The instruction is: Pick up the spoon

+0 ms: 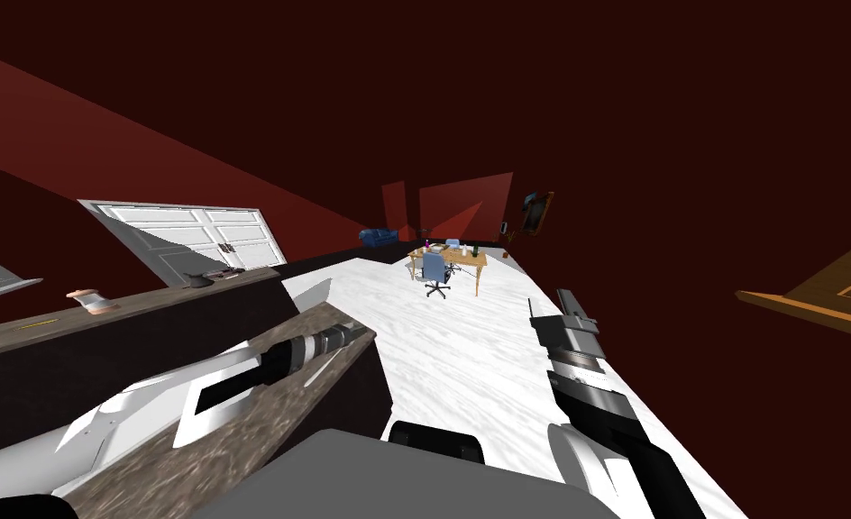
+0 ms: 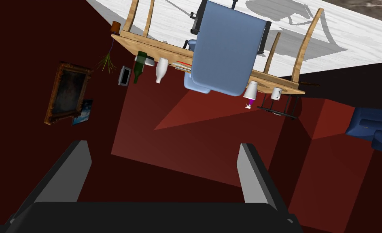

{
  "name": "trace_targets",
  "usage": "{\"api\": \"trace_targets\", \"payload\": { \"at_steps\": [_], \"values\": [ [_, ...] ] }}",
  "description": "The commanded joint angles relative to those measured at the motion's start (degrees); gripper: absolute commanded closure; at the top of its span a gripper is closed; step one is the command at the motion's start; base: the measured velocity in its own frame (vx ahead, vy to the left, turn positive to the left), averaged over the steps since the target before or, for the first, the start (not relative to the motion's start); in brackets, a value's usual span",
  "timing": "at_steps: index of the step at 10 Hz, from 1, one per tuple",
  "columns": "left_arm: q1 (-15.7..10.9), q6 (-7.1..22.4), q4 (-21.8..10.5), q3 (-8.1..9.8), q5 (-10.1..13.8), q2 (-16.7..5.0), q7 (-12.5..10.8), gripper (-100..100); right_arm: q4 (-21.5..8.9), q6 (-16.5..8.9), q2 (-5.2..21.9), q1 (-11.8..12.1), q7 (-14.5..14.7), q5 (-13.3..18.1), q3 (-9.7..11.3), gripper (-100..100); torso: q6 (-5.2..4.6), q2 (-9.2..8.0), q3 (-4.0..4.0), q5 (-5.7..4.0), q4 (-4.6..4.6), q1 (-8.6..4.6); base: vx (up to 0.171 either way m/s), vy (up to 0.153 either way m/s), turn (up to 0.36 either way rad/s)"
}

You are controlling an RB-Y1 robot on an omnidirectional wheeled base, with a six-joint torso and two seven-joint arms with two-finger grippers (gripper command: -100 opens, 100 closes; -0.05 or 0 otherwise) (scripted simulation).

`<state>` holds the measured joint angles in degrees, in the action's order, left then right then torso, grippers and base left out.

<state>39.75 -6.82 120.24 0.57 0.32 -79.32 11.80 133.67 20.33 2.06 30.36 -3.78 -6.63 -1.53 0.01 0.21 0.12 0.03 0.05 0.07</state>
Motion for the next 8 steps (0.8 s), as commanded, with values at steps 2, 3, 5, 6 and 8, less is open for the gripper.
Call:
{"api": "trace_targets", "payload": {
  "at_steps": [2, 3, 5, 6, 8],
  "values": [
    [0.45, 0.41, -0.92, -1.94, 0.26, -4.00, -0.16, -100, 0.00, 0.00, 0.00, 0.00, 0.00, 0.00, 0.00, 0, 0.01, -0.07, -0.04, -0.01, -0.01, -0.05, 0.036, 0.008, -0.012],
    [0.45, 0.41, -0.92, -1.94, 0.26, -5.58, -0.16, -100, 0.00, 0.00, 0.00, 0.00, 0.00, 0.00, 0.00, 0, 0.01, -0.04, -0.03, -0.01, -0.01, -0.03, 0.048, 0.017, -0.019],
    [1.27, 0.72, -1.35, -3.40, 0.53, -9.21, -0.32, -100, 0.00, 0.00, 0.00, 0.00, 0.00, 0.00, 0.00, 0, 0.00, 0.04, 0.02, 0.00, 0.01, 0.00, 0.062, 0.018, -0.027],
    [2.10, 0.95, -1.76, -4.97, 0.83, -11.08, -0.51, -100, 0.00, 0.00, 0.00, 0.00, 0.00, 0.00, 0.00, 0, 0.00, 0.03, 0.02, 0.00, 0.01, -0.01, 0.068, 0.026, -0.022],
    [2.92, 1.11, -2.13, -6.62, 1.16, -14.52, -0.73, -100, 0.00, 0.00, 0.00, 0.00, 0.00, 0.00, 0.00, 0, 0.00, 0.03, 0.02, 0.00, 0.01, 0.00, 0.067, 0.022, -0.022]
  ]
}}
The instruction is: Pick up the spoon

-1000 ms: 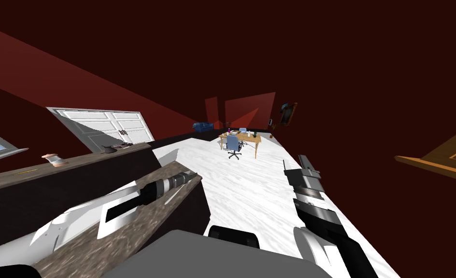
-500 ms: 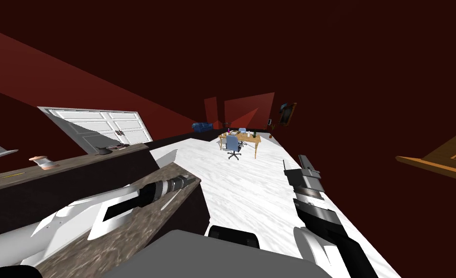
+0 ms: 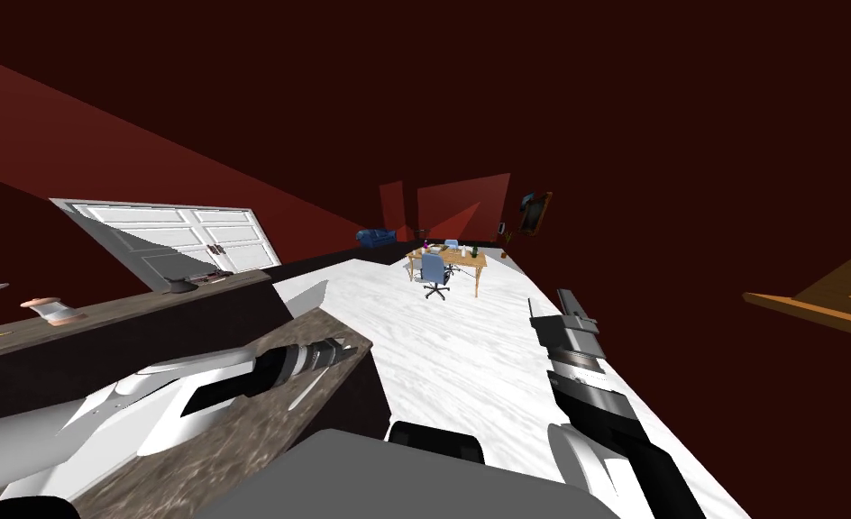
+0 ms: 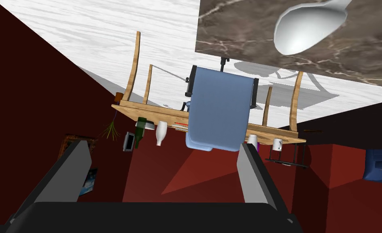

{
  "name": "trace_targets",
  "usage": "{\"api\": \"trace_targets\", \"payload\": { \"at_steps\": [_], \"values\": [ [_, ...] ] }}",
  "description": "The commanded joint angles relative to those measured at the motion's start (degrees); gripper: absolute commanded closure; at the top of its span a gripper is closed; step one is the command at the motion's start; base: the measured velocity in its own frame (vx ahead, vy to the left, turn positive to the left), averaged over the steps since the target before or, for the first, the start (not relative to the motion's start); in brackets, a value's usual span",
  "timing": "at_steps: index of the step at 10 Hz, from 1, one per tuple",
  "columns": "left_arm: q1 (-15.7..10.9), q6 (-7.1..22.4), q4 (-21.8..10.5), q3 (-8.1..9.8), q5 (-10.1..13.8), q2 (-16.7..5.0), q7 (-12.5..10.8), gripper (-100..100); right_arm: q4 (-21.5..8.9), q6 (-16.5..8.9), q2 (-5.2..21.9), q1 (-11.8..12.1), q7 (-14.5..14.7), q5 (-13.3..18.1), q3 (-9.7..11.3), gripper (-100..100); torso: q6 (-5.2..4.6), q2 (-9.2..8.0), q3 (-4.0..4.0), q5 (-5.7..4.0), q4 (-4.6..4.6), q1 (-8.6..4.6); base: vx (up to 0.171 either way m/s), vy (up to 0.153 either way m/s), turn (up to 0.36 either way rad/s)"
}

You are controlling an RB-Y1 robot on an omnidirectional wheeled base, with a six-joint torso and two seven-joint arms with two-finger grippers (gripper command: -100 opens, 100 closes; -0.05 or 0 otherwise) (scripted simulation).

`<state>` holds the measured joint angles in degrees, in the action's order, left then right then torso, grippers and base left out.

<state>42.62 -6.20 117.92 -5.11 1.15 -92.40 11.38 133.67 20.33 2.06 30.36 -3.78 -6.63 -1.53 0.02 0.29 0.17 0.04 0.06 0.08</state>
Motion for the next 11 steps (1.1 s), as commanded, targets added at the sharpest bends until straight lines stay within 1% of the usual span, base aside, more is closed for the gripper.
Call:
{"api": "trace_targets", "payload": {
  "at_steps": [1, 2, 3, 4, 5, 6, 7, 8, 9, 11],
  "values": [
    [0.05, 0.49, 0.19, -0.94, 0.33, -2.86, -0.31, -100, 0.00, 0.00, 0.00, 0.00, 0.00, 0.00, 0.00, 0, 0.00, 0.00, 0.00, 0.00, 0.00, 0.00, 0.061, 0.022, -0.009],
    [0.86, 0.57, -0.15, -2.67, 0.68, -4.52, -0.56, -100, 0.00, 0.00, 0.00, 0.00, 0.00, 0.00, 0.00, 0, -0.01, -0.03, -0.01, -0.01, 0.00, -0.01, 0.067, 0.023, -0.022],
    [0.86, 0.57, -0.15, -2.67, 0.68, -6.24, -0.56, -100, 0.00, 0.00, 0.00, 0.00, 0.00, 0.00, 0.00, 0, 0.00, -0.02, -0.01, -0.01, 0.00, -0.01, 0.059, 0.020, -0.010],
    [1.66, 0.58, -0.43, -4.44, 1.05, -8.09, -0.82, -100, 0.00, 0.00, 0.00, 0.00, 0.00, 0.00, 0.00, 0, 0.00, -0.04, -0.02, -0.01, -0.01, -0.02, 0.065, 0.016, -0.020],
    [1.66, 0.58, -0.43, -4.40, 1.05, -9.25, -0.82, -100, 0.00, 0.00, 0.00, 0.00, 0.00, 0.00, 0.00, 0, 0.00, -0.04, -0.02, -0.01, -0.01, -0.04, 0.058, 0.017, -0.005],
    [1.66, 0.58, -0.43, -4.44, 1.05, -9.25, -0.82, -100, 0.00, 0.00, 0.00, 0.00, 0.00, 0.00, 0.00, 0, 0.00, -0.05, -0.02, -0.01, -0.01, -0.03, 0.026, 0.009, 0.000],
    [2.44, 0.53, -0.65, -6.23, 1.43, -11.83, -1.10, -100, 0.00, 0.00, 0.00, 0.00, 0.00, 0.00, 0.00, 0, 0.00, -0.14, -0.08, -0.01, -0.03, -0.06, 0.045, 0.011, -0.014],
    [2.44, 0.53, -0.65, -6.23, 1.43, -12.07, -1.10, -100, 0.00, 0.00, 0.00, 0.00, 0.00, 0.00, 0.00, 0, 0.00, -0.12, -0.07, -0.01, -0.03, -0.06, 0.052, 0.011, -0.009],
    [3.21, 0.41, -0.81, -8.03, 1.82, -14.32, -1.39, -100, 0.00, 0.00, 0.00, 0.00, 0.00, 0.00, 0.00, 0, 0.00, -0.10, -0.06, -0.01, -0.02, -0.06, 0.075, 0.008, -0.012],
    [3.21, 0.41, -0.81, -8.03, 1.82, -14.69, -1.39, -100, 0.00, 0.00, 0.00, 0.00, 0.00, 0.00, 0.00, 0, 0.00, -0.04, -0.02, -0.01, -0.01, -0.06, 0.043, 0.012, -0.004]
  ]
}}
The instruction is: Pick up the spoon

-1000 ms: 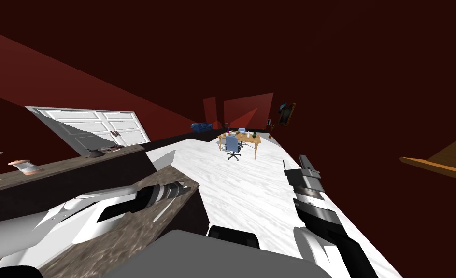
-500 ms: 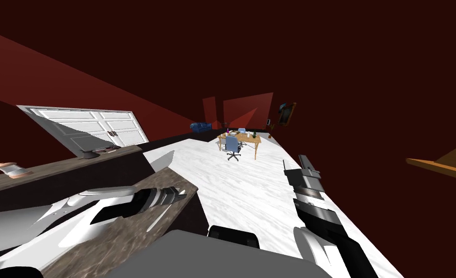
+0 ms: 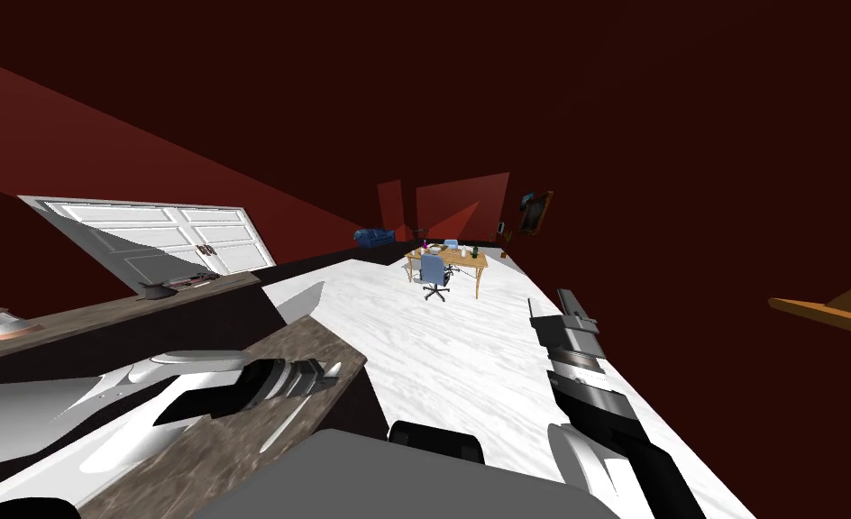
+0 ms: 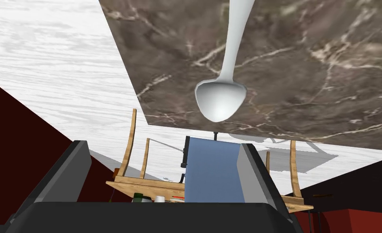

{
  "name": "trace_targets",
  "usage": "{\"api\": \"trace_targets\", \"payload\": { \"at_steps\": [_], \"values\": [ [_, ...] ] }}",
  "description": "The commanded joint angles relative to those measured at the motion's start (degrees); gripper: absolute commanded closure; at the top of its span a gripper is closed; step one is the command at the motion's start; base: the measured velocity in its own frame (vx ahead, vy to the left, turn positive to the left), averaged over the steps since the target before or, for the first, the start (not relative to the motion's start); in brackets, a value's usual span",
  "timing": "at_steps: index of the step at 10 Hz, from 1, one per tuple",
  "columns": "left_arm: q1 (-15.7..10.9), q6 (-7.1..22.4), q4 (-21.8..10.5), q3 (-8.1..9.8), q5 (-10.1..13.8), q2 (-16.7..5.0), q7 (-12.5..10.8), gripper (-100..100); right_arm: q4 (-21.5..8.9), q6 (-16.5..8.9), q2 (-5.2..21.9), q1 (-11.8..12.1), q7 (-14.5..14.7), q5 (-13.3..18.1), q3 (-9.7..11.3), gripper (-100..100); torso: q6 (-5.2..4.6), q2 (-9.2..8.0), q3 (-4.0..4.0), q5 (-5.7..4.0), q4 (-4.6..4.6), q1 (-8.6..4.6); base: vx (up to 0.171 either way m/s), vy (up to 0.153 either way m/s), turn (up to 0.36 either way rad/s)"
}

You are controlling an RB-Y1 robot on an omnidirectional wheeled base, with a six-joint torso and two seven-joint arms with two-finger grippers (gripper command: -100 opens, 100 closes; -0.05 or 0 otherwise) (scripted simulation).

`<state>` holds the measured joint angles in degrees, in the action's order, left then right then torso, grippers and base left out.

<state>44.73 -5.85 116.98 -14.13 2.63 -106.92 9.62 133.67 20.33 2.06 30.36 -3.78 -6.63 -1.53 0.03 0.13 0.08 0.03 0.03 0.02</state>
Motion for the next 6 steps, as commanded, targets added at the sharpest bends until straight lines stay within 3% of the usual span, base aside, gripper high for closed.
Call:
{"api": "trace_targets", "payload": {
  "at_steps": [1, 2, 3, 4, 5, 6],
  "values": [
    [1.86, -0.11, 0.04, -0.80, 0.73, -2.60, 0.08, -100, 0.00, 0.00, 0.00, 0.00, 0.00, 0.00, 0.00, 0, 0.00, 0.00, 0.00, 0.00, 0.00, 0.00, 0.039, 0.016, -0.012],
    [2.59, -0.32, 0.03, -2.47, 1.11, -4.06, -0.21, -100, 0.00, 0.00, 0.00, 0.00, 0.00, 0.00, 0.00, 0, 0.00, 0.01, 0.00, 0.00, 0.00, 0.02, 0.088, 0.019, -0.015],
    [2.59, -0.32, 0.03, -2.55, 1.11, -4.82, -0.21, -100, 0.00, 0.00, 0.00, 0.01, 0.00, 0.00, 0.00, 0, 0.00, 0.15, 0.08, 0.00, 0.03, 0.03, 0.077, 0.014, -0.003],
    [2.59, -0.32, 0.03, -2.55, -2.41, -4.82, -2.18, -100, 0.00, 0.00, 0.00, 0.01, 0.00, 0.00, 0.00, 0, 0.00, 0.15, 0.09, 0.01, 0.03, 0.01, 0.030, 0.004, 0.002],
    [2.59, -0.32, 0.03, -2.55, 0.80, -4.82, -0.56, -100, 0.00, 0.00, 0.00, 0.00, 0.00, 0.00, 0.00, 0, 0.00, 0.03, 0.02, 0.00, 0.01, -0.02, 0.000, 0.000, 0.000],
    [3.30, -0.56, 0.08, -4.24, 1.48, -6.83, -0.49, -100, 0.00, 0.00, 0.00, 0.00, 0.00, 0.00, 0.00, 0, 0.00, -0.09, -0.05, -0.01, -0.02, -0.04, 0.029, 0.003, -0.008]
  ]
}}
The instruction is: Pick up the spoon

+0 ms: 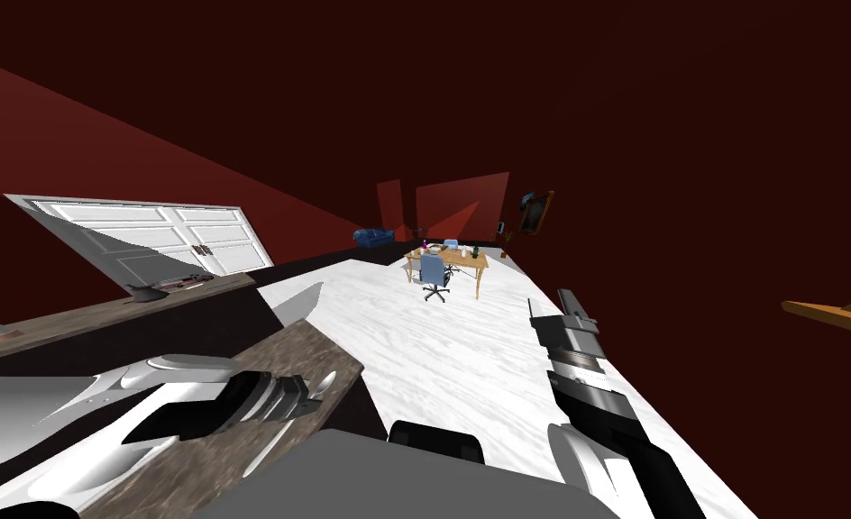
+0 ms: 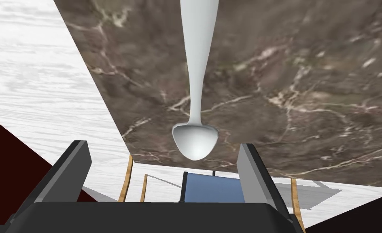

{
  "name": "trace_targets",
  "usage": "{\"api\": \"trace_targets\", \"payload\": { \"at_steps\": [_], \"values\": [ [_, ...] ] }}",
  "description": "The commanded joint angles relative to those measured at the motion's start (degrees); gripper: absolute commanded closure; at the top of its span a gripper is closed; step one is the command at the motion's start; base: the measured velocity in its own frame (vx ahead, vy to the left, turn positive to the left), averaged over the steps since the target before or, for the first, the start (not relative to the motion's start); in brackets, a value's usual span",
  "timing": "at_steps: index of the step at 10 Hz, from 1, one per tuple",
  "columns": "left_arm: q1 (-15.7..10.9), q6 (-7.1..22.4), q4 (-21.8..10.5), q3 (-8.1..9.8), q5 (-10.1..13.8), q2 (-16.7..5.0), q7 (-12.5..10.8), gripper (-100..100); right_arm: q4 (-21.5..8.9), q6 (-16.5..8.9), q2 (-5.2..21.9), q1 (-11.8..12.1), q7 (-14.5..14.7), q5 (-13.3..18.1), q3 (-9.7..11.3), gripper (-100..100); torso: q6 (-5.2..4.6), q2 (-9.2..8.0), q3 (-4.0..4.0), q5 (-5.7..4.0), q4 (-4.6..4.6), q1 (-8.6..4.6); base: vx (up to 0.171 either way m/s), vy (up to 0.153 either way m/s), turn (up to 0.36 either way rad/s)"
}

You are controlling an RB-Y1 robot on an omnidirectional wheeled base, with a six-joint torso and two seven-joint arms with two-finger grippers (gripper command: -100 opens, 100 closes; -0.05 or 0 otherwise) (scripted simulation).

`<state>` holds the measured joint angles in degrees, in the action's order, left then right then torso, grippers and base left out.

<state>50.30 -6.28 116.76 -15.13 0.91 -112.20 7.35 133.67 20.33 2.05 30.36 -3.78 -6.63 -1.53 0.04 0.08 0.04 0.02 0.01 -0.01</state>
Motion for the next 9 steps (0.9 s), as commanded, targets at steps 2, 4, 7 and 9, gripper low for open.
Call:
{"api": "trace_targets", "payload": {
  "at_steps": [2, 4, 7, 9],
  "values": [
    [-1.60, -0.39, 0.42, -4.79, 3.55, -3.36, 1.50, -100, 0.00, 0.00, 0.00, 0.00, 0.00, 0.00, 0.00, 0, -0.01, 0.03, 0.02, 0.00, 0.01, 0.00, 0.045, 0.009, -0.004],
    [-2.68, -0.39, 0.42, -5.02, 3.55, -3.36, 1.50, -100, 0.00, 0.00, 0.00, 0.00, 0.00, 0.00, 0.00, 0, -0.01, 0.10, 0.06, 0.01, 0.03, 0.02, 0.039, 0.006, 0.000],
    [-0.41, -0.93, 0.77, -7.67, 4.17, -6.31, 1.03, -100, 0.00, 0.00, 0.00, 0.00, 0.00, 0.00, 0.00, 0, 0.00, -0.01, -0.01, 0.00, 0.00, 0.00, 0.027, 0.006, -0.002],
    [0.49, -1.41, 1.17, -9.83, 4.65, -8.38, 0.67, -100, 0.00, 0.00, 0.00, 0.00, 0.00, 0.00, 0.00, 0, 0.00, 0.09, 0.06, 0.01, 0.02, 0.02, 0.062, 0.004, -0.002]
  ]
}}
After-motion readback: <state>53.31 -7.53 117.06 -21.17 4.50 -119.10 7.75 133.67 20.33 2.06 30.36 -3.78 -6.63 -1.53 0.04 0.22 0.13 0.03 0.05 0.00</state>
